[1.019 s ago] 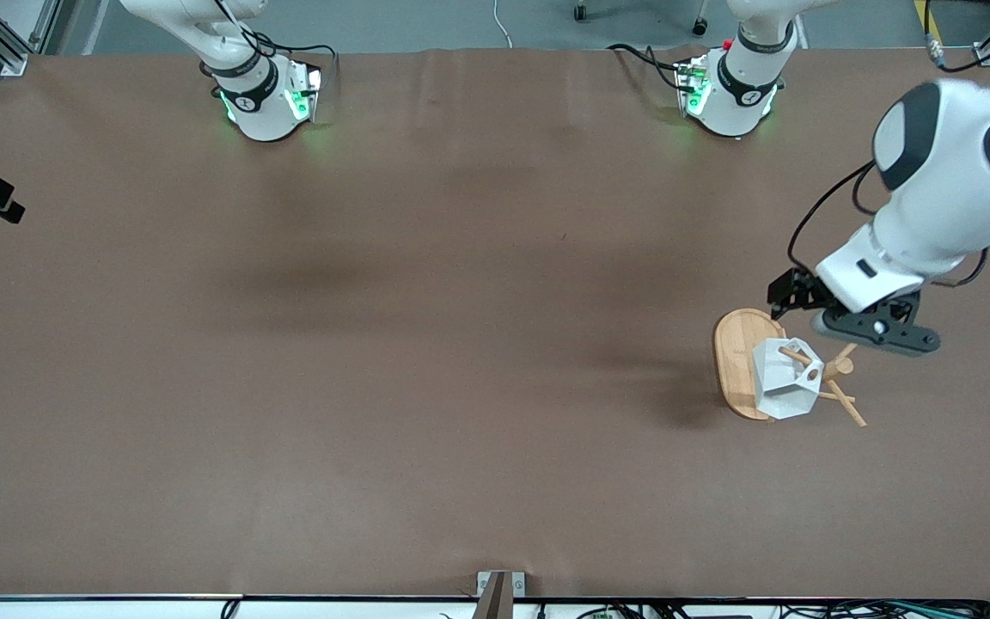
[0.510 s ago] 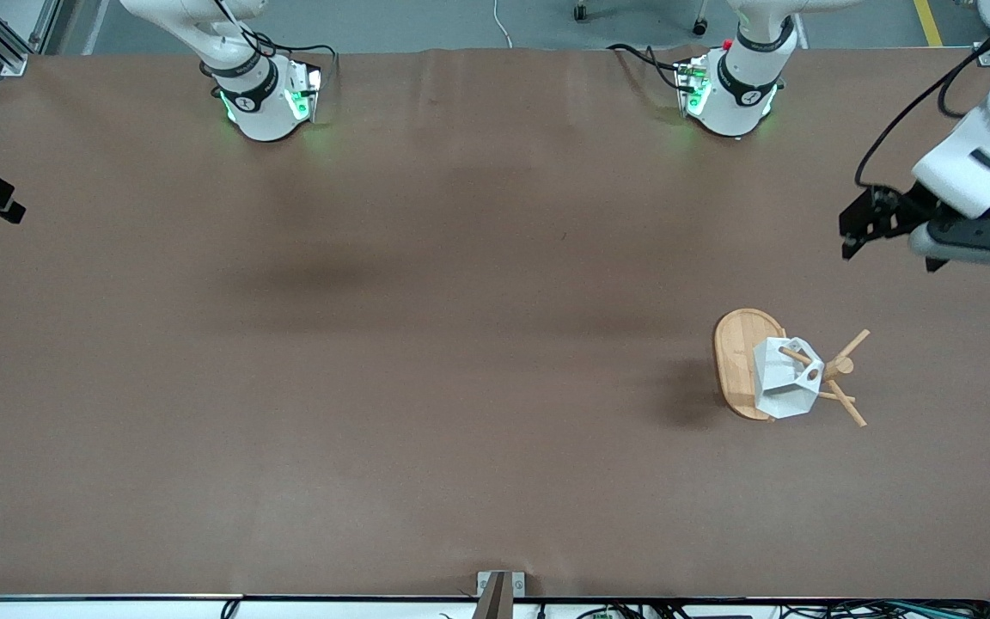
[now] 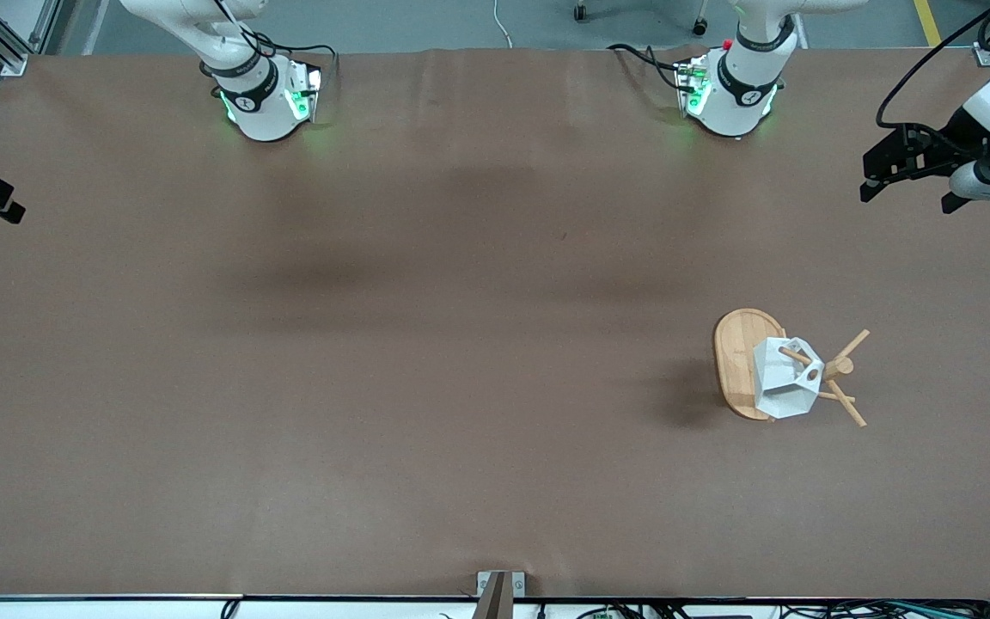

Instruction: Hang cup on rack

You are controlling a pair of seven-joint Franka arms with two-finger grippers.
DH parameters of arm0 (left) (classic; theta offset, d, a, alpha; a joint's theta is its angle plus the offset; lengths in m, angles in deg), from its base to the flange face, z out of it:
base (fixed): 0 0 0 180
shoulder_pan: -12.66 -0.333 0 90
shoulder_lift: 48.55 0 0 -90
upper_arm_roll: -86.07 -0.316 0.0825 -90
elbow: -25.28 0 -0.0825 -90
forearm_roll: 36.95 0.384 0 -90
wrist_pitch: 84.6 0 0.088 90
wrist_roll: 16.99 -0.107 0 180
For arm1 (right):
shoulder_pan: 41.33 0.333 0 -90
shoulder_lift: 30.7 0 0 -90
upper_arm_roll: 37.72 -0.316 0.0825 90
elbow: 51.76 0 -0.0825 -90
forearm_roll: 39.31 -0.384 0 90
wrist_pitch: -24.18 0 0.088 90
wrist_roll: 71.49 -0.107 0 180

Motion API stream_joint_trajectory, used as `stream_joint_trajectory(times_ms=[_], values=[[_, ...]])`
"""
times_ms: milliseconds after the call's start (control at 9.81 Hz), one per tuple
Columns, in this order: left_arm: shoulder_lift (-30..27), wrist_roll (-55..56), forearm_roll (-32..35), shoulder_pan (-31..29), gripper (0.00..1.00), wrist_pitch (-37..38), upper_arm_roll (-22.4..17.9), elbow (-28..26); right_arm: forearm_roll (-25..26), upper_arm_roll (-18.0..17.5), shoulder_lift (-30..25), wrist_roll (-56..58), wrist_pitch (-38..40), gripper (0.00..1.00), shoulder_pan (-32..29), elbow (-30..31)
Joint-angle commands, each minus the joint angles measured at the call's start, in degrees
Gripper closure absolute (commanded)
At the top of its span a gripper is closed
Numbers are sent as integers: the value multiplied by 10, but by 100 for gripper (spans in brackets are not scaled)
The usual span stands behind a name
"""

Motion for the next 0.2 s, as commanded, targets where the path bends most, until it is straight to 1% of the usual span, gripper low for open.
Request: stream_joint_trajectory(times_ms=[0, 102], values=[[10, 5, 0, -6, 0, 13, 1, 17, -9, -4, 1, 4, 5, 0, -9, -4], [11, 8, 1, -7, 0, 17, 1, 19, -9, -4, 1, 4, 5, 0, -9, -4]])
